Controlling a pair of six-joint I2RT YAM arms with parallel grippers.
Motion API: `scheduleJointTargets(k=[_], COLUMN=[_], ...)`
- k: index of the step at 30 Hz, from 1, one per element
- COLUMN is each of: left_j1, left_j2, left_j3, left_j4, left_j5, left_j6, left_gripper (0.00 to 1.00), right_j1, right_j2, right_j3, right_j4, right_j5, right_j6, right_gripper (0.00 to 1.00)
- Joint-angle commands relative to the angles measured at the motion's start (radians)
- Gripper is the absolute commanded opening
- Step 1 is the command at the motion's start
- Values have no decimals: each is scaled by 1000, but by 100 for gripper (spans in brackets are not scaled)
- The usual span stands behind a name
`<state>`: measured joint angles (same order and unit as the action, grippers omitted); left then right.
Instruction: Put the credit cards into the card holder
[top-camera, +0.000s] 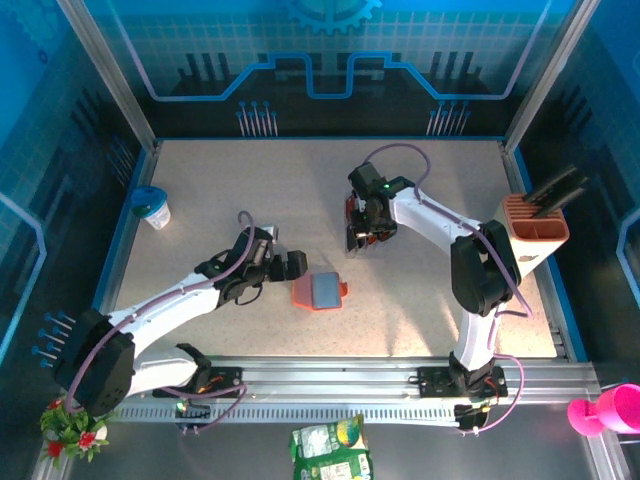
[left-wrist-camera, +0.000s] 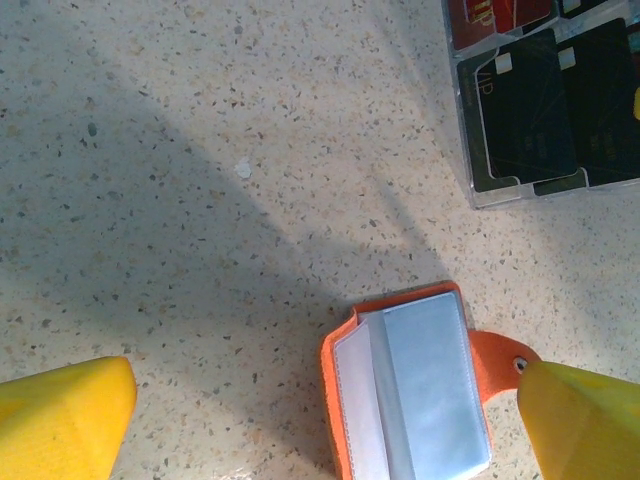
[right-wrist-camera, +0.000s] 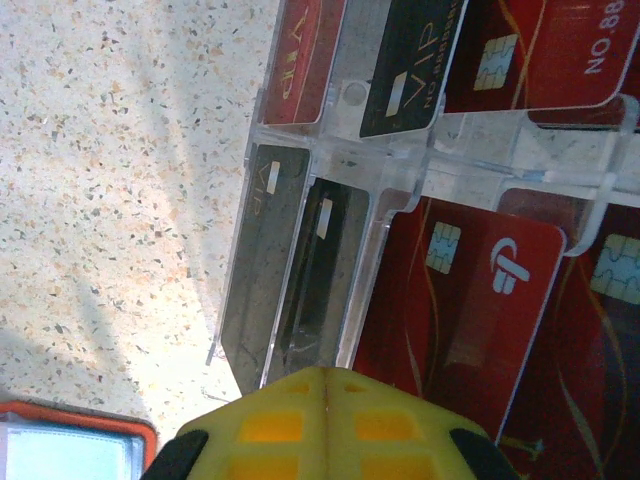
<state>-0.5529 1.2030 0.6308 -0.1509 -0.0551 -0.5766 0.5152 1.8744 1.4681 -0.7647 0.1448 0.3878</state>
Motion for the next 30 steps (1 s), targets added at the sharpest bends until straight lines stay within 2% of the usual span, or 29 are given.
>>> scheduleJointTargets(k=[1, 17, 30], left_j1=[-8, -7, -8], left_j2=[-13, 0, 5], left_j3=[-16, -10, -9], left_j4=[10, 16, 19], left_j5=[12, 17, 19], left_j6=[9, 7, 10], left_gripper=[99, 99, 99], right_j1=[-7, -9, 12], right_j2=[21, -79, -34], right_j3=[2, 24, 47], right_j4=[-4, -19, -42], right_j5=[-54, -35, 16], right_j6=[11, 14, -7], right_gripper=[0, 0, 0])
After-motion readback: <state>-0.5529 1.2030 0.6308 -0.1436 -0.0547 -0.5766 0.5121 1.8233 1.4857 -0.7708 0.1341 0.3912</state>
